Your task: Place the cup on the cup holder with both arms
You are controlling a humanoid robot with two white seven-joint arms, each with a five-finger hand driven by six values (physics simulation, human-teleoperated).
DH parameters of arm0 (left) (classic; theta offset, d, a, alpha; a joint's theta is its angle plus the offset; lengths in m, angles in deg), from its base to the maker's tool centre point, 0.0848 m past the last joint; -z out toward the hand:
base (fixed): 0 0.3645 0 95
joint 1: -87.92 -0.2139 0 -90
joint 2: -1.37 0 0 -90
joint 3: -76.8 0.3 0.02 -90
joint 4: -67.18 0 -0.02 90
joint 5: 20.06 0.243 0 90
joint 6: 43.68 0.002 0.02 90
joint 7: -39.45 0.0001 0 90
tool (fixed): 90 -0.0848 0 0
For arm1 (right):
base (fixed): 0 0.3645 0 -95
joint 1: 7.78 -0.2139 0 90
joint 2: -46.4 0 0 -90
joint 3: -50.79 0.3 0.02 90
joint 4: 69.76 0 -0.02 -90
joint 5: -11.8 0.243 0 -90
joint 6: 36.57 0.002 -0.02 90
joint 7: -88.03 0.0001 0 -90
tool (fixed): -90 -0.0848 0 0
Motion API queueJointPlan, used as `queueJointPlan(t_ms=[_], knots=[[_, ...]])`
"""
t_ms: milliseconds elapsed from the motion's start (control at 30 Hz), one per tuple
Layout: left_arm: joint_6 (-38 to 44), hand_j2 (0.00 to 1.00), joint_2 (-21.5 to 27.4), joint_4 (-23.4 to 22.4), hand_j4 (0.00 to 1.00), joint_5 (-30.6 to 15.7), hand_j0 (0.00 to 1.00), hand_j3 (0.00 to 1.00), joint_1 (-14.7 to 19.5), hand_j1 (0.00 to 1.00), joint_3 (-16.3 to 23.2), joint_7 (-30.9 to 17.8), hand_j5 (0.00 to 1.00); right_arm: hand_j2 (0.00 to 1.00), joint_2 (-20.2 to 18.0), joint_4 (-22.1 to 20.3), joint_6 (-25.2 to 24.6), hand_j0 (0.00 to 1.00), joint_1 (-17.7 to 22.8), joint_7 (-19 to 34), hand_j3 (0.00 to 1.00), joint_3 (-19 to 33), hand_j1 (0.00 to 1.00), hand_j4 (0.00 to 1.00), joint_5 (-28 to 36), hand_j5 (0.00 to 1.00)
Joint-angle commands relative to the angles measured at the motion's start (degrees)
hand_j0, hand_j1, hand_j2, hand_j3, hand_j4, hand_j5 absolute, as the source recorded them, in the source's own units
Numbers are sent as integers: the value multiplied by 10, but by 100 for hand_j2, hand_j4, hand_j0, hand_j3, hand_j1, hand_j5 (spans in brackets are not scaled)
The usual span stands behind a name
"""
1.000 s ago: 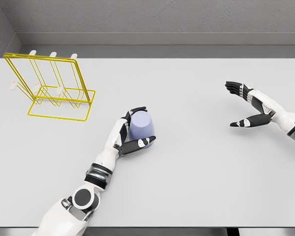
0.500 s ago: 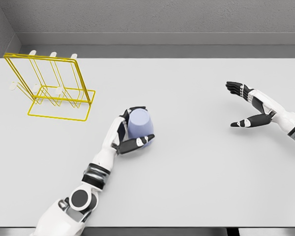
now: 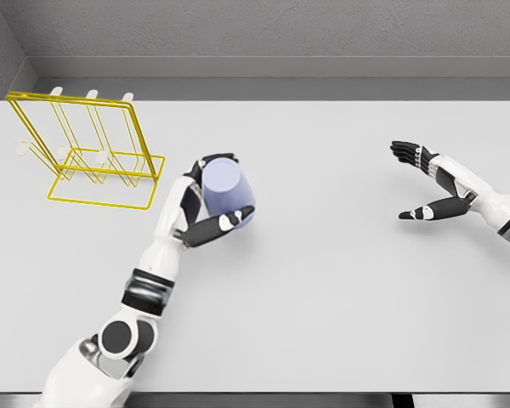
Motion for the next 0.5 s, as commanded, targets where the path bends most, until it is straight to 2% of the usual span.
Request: queueJointPlan(t_ms=[0, 467], knots=[[-2, 68, 10, 12, 68, -2, 68, 68, 0, 68, -11, 1, 68, 100, -1, -1, -1, 100, 0, 0, 100, 1, 100, 100, 4, 100], [-60, 68, 50, 19, 68, -19, 68, 68, 8, 68, -17, 2, 68, 100, -1, 5, -1, 100, -1, 0, 100, 1, 100, 100, 4, 100]])
